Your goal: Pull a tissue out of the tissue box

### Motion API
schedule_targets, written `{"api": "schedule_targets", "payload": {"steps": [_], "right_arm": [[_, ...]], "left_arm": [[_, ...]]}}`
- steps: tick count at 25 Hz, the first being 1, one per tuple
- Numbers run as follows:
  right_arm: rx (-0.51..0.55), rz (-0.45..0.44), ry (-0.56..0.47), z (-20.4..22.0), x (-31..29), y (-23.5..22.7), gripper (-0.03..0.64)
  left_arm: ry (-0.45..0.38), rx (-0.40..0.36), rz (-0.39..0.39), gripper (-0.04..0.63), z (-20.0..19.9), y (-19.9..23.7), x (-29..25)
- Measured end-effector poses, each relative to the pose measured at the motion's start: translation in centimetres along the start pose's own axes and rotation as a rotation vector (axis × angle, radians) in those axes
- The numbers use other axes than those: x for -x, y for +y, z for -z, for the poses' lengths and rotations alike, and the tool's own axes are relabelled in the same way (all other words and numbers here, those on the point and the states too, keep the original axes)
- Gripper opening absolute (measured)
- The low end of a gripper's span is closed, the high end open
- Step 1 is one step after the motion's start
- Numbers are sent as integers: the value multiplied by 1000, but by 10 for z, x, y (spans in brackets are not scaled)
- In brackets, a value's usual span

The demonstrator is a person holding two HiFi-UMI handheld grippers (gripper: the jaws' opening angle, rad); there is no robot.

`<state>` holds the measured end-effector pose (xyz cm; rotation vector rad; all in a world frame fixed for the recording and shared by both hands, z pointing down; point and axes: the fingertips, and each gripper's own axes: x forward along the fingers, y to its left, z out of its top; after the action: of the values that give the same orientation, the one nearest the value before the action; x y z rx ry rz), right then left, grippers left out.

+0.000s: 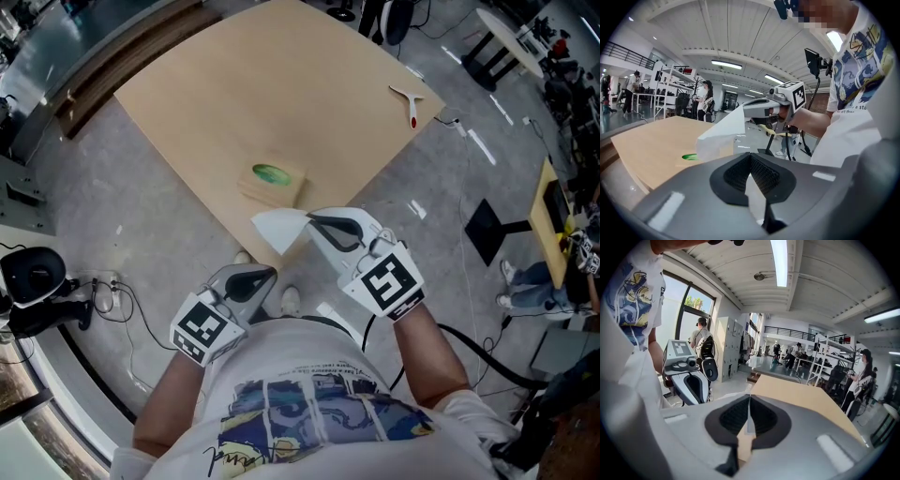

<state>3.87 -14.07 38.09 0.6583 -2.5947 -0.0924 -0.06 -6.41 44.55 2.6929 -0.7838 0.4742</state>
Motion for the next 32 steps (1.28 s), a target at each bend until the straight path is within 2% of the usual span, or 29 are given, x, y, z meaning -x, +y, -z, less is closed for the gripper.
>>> {"api": "schedule_targets", "payload": {"steps": [10, 32], "right_arm": [[0, 3, -28, -7, 19, 21, 3], [38, 4, -63, -22, 35, 28, 3]], "left_arm": [[6, -8, -3, 2, 7, -17, 6], [24, -26, 7, 2, 6, -26, 1]]}}
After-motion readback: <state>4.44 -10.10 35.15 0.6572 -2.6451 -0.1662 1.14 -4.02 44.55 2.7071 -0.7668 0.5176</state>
